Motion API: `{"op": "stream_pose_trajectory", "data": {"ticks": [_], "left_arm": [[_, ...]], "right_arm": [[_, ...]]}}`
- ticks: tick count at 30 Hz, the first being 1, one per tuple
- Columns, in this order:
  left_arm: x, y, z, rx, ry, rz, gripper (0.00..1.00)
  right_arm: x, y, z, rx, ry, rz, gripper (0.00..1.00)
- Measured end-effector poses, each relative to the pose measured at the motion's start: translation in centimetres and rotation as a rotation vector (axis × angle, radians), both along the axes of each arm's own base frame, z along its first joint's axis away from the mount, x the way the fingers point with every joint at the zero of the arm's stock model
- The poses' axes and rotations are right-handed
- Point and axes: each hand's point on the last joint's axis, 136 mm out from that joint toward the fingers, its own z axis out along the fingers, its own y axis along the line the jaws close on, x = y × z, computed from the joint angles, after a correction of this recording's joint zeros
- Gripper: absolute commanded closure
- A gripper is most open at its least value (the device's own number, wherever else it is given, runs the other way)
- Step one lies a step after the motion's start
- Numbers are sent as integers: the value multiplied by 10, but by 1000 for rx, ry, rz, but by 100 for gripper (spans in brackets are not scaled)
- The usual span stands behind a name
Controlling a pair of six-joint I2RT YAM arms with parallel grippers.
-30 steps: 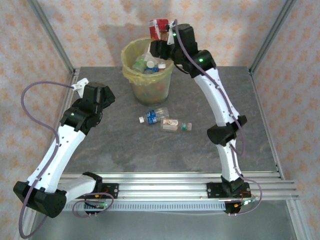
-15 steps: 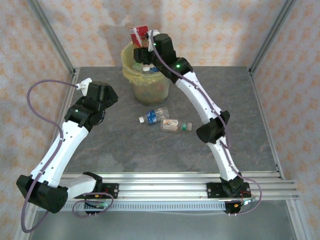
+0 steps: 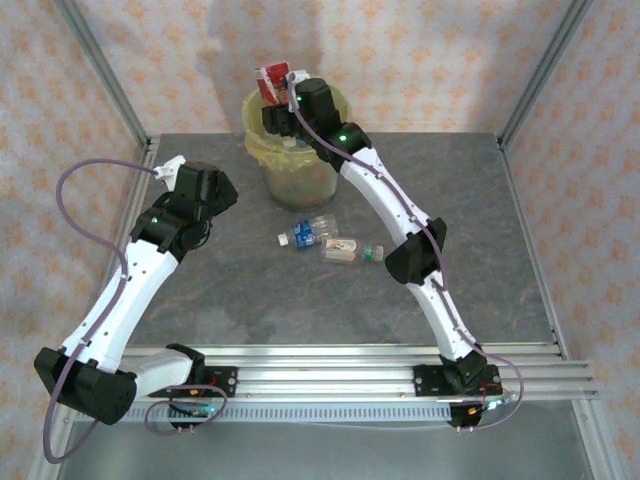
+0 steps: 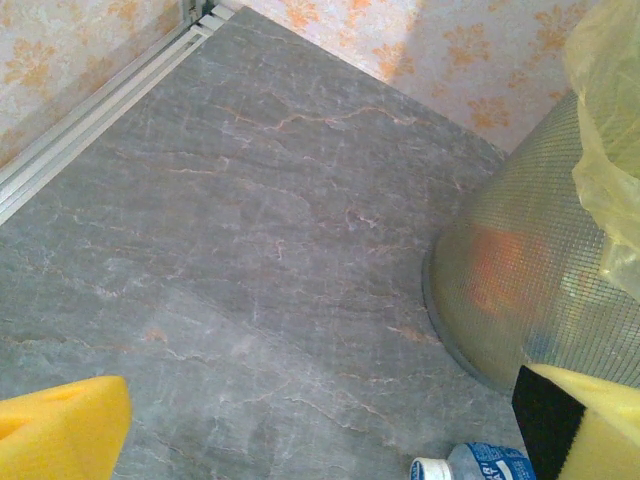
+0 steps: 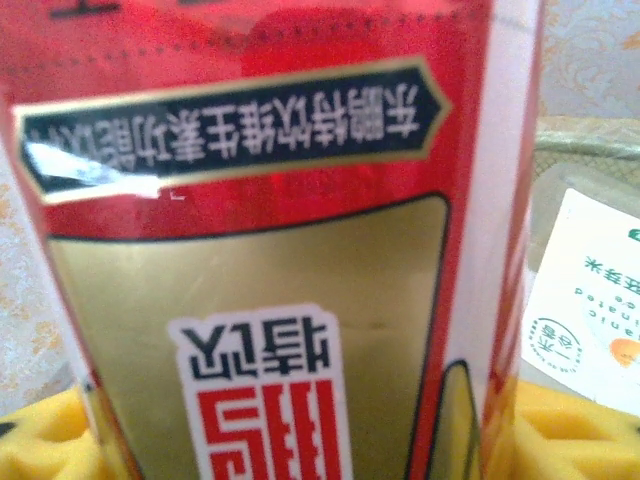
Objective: Put the plastic bottles in the bin
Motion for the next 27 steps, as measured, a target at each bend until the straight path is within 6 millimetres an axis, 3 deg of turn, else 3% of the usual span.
{"op": "stream_pose_trajectory", "data": {"ticks": [6,11,20,27], "left_arm": [[5,-3,-5,-3,14,-8,0],[14,-8,-7,-6,28,-20,0],[34,-8,22,0,-21,-28,0],[71,8,51,-23,-92,24,0]], "right_arm": [[-1,-2,-3,-37,-3,-13,15],[-3,-4,-4,-57,0,-20,14],[-16,-7,0,-92,13,-17,16],[-31,-8,23,-44,18,11,5]]}}
